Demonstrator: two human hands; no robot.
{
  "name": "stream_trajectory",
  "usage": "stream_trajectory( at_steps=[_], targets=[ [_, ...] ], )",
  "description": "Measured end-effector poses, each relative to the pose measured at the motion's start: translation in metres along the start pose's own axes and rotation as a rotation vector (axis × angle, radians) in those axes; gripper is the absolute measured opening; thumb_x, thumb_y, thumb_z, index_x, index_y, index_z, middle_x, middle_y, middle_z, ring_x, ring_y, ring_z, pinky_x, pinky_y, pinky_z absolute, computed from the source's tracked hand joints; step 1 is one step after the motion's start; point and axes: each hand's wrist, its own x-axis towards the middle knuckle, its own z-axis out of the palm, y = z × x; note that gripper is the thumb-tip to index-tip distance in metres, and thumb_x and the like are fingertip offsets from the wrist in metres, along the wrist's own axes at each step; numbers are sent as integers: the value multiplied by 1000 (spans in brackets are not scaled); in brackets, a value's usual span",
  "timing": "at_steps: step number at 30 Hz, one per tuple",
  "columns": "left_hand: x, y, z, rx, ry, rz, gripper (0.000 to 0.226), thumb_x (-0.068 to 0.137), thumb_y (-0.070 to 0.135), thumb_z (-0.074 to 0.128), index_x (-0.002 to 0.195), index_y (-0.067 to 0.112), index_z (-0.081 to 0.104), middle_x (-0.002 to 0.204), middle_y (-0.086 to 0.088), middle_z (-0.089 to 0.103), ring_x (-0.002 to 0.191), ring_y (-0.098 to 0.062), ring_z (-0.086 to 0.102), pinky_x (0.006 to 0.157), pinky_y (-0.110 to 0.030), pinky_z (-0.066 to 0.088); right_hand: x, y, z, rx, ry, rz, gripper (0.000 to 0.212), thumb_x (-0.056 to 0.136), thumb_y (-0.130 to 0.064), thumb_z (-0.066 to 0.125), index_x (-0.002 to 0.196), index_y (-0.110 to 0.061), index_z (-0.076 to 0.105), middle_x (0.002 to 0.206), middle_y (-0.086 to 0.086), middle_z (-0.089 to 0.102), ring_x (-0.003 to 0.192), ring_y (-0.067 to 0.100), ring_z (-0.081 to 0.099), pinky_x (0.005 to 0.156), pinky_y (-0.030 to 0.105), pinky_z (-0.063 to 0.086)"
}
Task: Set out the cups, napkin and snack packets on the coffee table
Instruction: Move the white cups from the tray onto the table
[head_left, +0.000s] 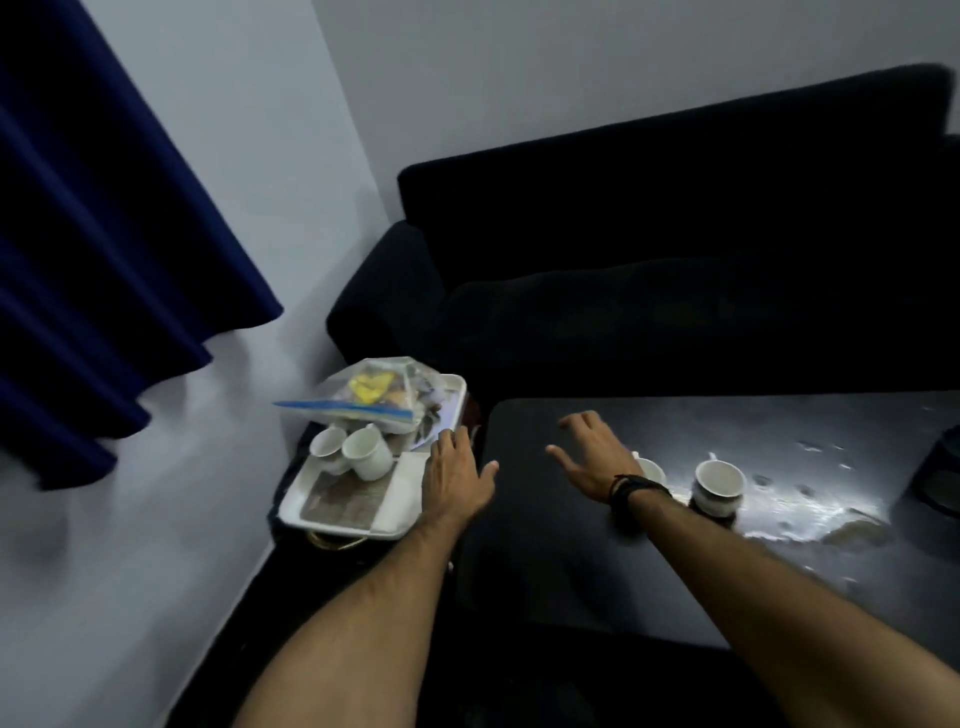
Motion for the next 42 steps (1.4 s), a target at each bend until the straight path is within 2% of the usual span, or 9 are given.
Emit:
stream_trajectory(
  at_steps=[7,12,16,23,27,30,34,39,42],
  targets=[
    [5,-106,-45,0,70,-180,64,85,43,63,134,8,41,133,-14,43,123,-33,45,100,-43,41,19,-107,72,10,-244,-189,46,92,-47,57,130,-24,46,128,2,48,115,23,54,96,39,48],
    [29,-161,-59,-39,107,-301,57,81,30,65,131,7,47,128,-19,47,120,-38,46,97,-43,42,45,-158,114,-23,-299,-285,57,93,-46,56,140,-18,37,135,8,46,120,27,51,99,41,46],
    [53,-187,-64,-6,40,-404,58,79,32,66,130,14,45,131,-13,45,123,-34,45,93,-43,44,66,-187,145,4,-281,-284,65,92,-40,60,146,-22,30,142,10,40,126,31,47,102,42,44],
    [96,-213,-49,13,-171,-412,77,78,41,74,141,23,34,137,-15,39,128,-38,44,94,-46,46,97,-215,194,3,-245,-196,79,86,-27,68,150,-26,21,151,15,23,130,41,40,101,47,46],
    [112,-218,-36,2,-264,-373,81,76,28,76,144,23,32,136,-15,37,126,-37,48,96,-44,48,119,-229,209,-32,-284,-162,66,91,-19,60,148,-25,27,147,22,29,124,46,47,98,51,46],
    [115,-224,-28,-11,-250,-346,78,78,25,72,146,25,33,134,-16,37,120,-40,52,96,-45,50,125,-231,216,-23,-293,-148,59,88,-20,62,140,-21,35,141,22,36,119,46,51,93,50,48],
    [106,-231,-23,-30,-188,-312,75,80,23,71,146,31,34,131,-15,37,120,-40,51,94,-45,49,120,-225,218,11,-285,-158,65,84,-21,69,139,-21,34,138,21,42,112,45,57,89,50,52],
    [77,-218,-30,-6,-119,-262,71,86,10,59,148,29,31,133,-14,36,123,-37,49,91,-42,47,98,-217,205,78,-257,-236,66,83,-14,69,138,-24,32,141,16,38,117,41,54,89,49,53],
    [53,-199,-38,50,-49,-249,72,86,16,60,149,29,28,133,-11,37,122,-33,48,84,-41,48,78,-208,183,148,-178,-283,65,81,-21,72,134,-28,35,141,8,39,118,32,52,88,48,54]
  ],
)
